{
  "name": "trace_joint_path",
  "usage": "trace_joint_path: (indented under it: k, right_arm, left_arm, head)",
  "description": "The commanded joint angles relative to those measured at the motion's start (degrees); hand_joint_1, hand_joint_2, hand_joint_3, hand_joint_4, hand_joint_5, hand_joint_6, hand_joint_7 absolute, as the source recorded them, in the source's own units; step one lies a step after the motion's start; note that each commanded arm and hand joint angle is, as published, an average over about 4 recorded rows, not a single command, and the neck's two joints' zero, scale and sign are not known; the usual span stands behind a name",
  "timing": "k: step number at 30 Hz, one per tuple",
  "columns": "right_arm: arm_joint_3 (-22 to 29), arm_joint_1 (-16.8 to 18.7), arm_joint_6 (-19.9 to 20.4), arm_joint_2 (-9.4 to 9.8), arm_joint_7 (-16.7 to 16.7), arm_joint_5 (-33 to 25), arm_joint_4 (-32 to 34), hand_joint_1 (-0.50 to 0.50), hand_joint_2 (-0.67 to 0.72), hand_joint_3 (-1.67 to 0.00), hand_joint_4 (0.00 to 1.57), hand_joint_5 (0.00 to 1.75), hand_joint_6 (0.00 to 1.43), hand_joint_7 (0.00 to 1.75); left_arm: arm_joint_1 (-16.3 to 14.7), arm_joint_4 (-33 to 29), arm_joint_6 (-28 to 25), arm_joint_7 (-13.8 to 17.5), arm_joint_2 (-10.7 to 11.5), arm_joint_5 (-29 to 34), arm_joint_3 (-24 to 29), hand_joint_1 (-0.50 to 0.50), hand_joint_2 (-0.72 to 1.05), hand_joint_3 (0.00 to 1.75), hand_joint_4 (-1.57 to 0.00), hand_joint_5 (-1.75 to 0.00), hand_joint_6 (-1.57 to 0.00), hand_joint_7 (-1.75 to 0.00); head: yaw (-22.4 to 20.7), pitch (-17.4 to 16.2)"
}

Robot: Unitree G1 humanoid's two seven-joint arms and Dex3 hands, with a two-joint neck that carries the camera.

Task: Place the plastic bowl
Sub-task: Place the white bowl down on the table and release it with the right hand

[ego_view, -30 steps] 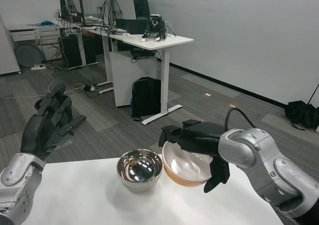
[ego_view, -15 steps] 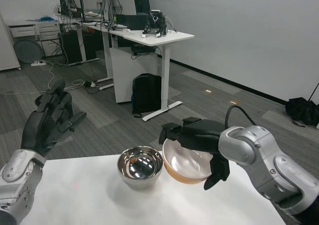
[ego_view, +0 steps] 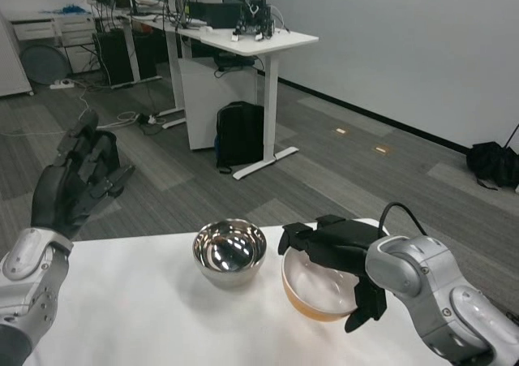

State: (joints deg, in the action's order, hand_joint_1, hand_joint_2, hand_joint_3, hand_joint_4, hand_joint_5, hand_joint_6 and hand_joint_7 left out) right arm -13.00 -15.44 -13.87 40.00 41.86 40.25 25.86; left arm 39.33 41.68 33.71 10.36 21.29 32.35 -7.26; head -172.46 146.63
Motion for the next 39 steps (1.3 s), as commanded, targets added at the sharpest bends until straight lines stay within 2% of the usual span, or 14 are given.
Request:
trace_joint_path:
  k: [1,8,14,15,19,23,24,25,28,30,31,33,35,39]
  right_arm:
    - [1.11,2.89,2.23,-2.54,0.42,4.34,0.68,-0.44,-0.6,-1.51,1.17,1.45,1.12,1.34]
    - [1.97,7.97,5.39,-6.03,0.33,9.32,0.68,-0.43,-0.6,-1.59,1.1,1.55,1.03,1.47]
    - [2.41,10.12,8.25,-8.67,-0.86,12.31,0.59,-0.43,-0.6,-1.59,1.03,1.65,0.88,1.59]
    - [2.5,10.34,8.51,-8.95,-1.1,12.66,0.59,-0.44,-0.6,-1.59,1.0,1.6,0.84,1.61]
    - [3.38,11.62,8.6,-10.25,-1.69,13.32,0.59,-0.43,-0.6,-1.59,0.85,1.09,0.74,1.57]
    - [3.62,12.21,7.68,-10.62,-1.6,13.37,0.5,-0.46,-0.56,-1.55,0.8,0.97,0.5,1.43]
    - [3.53,12.28,7.11,-10.64,-1.49,13.45,0.44,-0.46,-0.53,-1.51,0.8,0.97,0.46,1.41]
    - [3.42,12.28,6.67,-10.64,-1.41,13.54,0.39,-0.46,-0.41,-1.35,0.8,0.97,0.4,1.38]
    - [3.18,12.3,5.33,-10.78,-0.97,14.44,0.2,-0.46,0.09,-0.56,0.71,0.97,0.28,1.26]
    - [3.2,12.34,4.69,-10.82,-0.84,14.73,0.15,-0.46,0.38,-0.22,0.62,0.87,0.21,1.15]
    - [3.18,12.36,4.14,-10.82,-0.79,14.75,0.15,-0.46,0.44,-0.16,0.59,0.8,0.19,1.13]
    - [3.07,12.36,3.41,-10.82,-0.73,14.77,0.11,-0.46,0.6,-0.04,0.44,0.39,0.14,1.01]
    - [2.85,12.36,2.65,-10.82,-0.64,14.69,0.0,-0.46,0.66,-0.02,0.28,0.05,0.08,0.82]
    - [2.48,12.36,1.3,-10.84,-0.55,14.11,-0.02,-0.46,0.71,0.0,0.09,0.0,0.0,0.44]
  left_arm:
    - [0.31,0.11,0.31,0.02,0.33,0.26,0.16,-0.5,0.87,0.09,0.0,0.0,-0.05,-0.07]
    - [1.1,1.56,0.39,-0.07,0.29,0.26,0.14,-0.5,0.87,0.09,0.0,0.0,-0.05,-0.07]
    - [2.46,3.54,0.53,-0.07,0.24,0.26,-1.0,-0.5,0.87,0.09,0.0,0.0,-0.05,-0.07]
    - [2.55,3.73,0.55,-0.07,0.26,0.28,-1.07,-0.5,0.87,0.09,0.0,0.0,-0.05,-0.07]
    - [2.77,4.46,0.57,-0.07,0.33,0.34,-1.27,-0.5,0.87,0.09,0.0,0.0,-0.05,-0.07]
    - [2.71,4.63,0.66,-0.07,0.35,0.34,-1.33,-0.5,0.87,0.09,0.0,0.0,-0.05,-0.07]
    - [2.62,4.63,0.72,-0.07,0.35,0.37,-1.36,-0.5,0.87,0.09,0.0,0.0,-0.05,-0.07]
    - [2.55,4.63,0.77,-0.07,0.35,0.39,-1.36,-0.5,0.87,0.09,0.0,0.0,-0.05,-0.07]
    - [2.13,4.63,0.9,-0.07,0.33,0.54,-1.33,-0.5,0.87,0.09,0.0,0.0,-0.05,-0.07]
    - [1.8,4.63,0.92,-0.07,0.33,0.74,-1.25,-0.5,0.87,0.09,0.0,0.0,-0.05,-0.07]
    - [1.63,4.61,0.94,-0.07,0.33,0.85,-1.2,-0.5,0.87,0.09,0.0,0.0,-0.05,-0.07]
    - [1.48,4.57,0.99,-0.07,0.33,0.96,-1.18,-0.5,0.87,0.09,0.0,0.0,-0.05,-0.07]
    - [1.37,4.52,1.01,-0.07,0.35,1.07,-1.18,-0.5,0.87,0.09,0.0,0.0,-0.05,-0.07]
    - [1.19,4.37,1.01,-0.07,0.42,1.25,-1.18,-0.5,0.87,0.09,0.0,0.0,-0.05,-0.07]
  head:
    - [0.92,-1.62]
    - [2.95,-4.39]
    - [3.76,-5.39]
    - [3.81,-5.58]
    - [3.74,-6.14]
    - [3.48,-6.42]
    - [3.39,-6.44]
    - [3.2,-6.41]
    - [2.9,-6.3]
    - [2.96,-6.28]
    - [2.96,-6.26]
    - [2.89,-6.25]
    - [2.8,-6.31]
    - [2.92,-6.29]
